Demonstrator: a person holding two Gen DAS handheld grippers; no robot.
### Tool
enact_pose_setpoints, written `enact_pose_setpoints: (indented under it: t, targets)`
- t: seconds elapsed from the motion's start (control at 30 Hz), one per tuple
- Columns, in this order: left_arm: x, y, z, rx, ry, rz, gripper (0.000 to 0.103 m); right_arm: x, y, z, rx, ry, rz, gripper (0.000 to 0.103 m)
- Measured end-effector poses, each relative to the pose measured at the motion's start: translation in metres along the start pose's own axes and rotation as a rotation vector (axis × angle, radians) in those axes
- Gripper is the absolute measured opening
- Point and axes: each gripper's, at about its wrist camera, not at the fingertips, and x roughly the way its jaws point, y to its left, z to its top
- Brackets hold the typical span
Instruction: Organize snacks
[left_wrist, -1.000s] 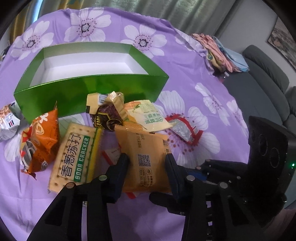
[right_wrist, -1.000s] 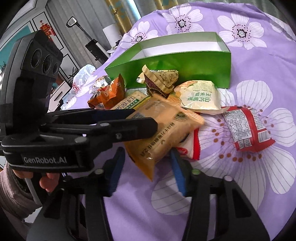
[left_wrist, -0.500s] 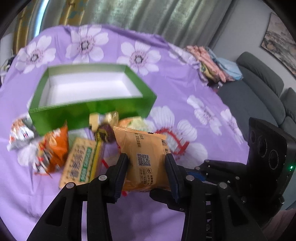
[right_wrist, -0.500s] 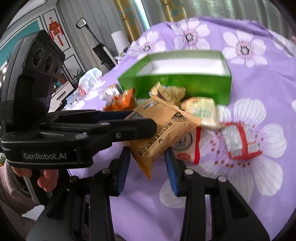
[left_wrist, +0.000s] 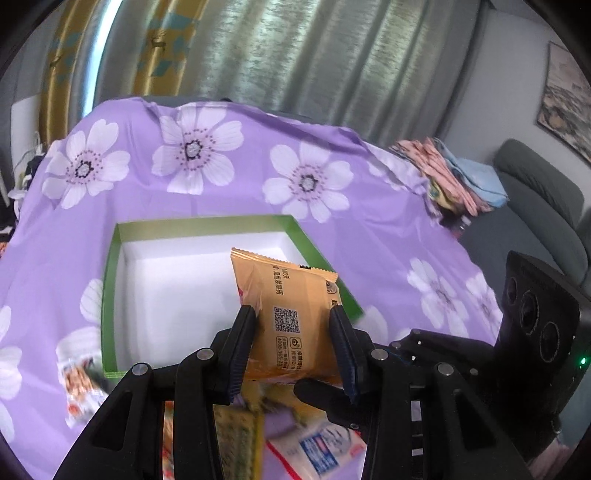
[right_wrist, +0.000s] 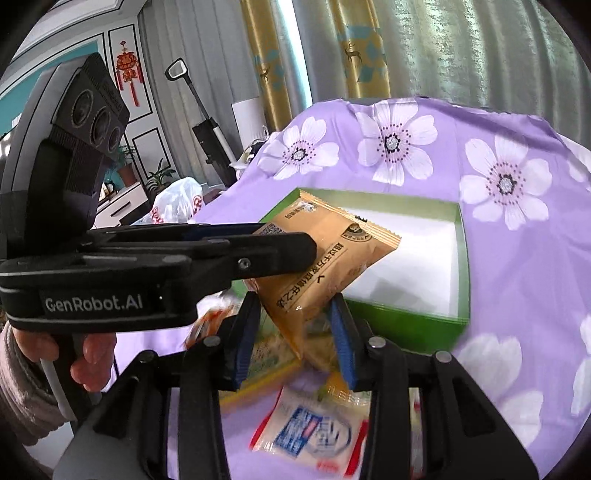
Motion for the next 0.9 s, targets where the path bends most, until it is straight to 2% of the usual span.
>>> enact_pose_setpoints:
  t: [0.2,0.3,0.33,0.37,0.4,0.43,0.47,0.73,0.9]
  targets:
    - [0.030,0.025,0.014,-0.061,0.030,0.022,0.042,0.037,-0.017,0.017,0.015,0.031,-0.006,0.040]
    - [0.042,0.034,0.016,-0.104,0.043,0.035,0.042,0.051,-0.021,0.018,0.013,0.055,-0.017,0.045]
    - [0.045,0.036,0.015,-0.113,0.051,0.053,0.048,0.052,-0.021,0.017,0.007,0.055,-0.038,0.049]
    - [0.047,0.038,0.015,-0.119,0.055,0.069,0.061,0.053,-0.022,0.017,0.007,0.055,-0.054,0.051]
    - [0.046,0.039,0.014,-0.122,0.054,0.079,0.069,0.052,-0.025,0.015,0.019,0.056,-0.057,0.052]
    - [0.044,0.039,0.012,-0.121,0.049,0.079,0.078,0.050,-0.029,0.014,0.034,0.058,-0.052,0.054]
    - [0.040,0.039,0.011,-0.117,0.039,0.080,0.079,0.045,-0.032,0.012,0.046,0.056,-0.053,0.055]
    - [-0.004,0.038,-0.003,-0.123,0.004,0.124,0.081,-0.015,-0.050,-0.011,0.126,0.019,-0.108,0.065]
    - [-0.028,0.032,-0.025,-0.151,0.015,0.128,0.081,-0.045,-0.045,-0.032,0.166,0.014,-0.118,0.066]
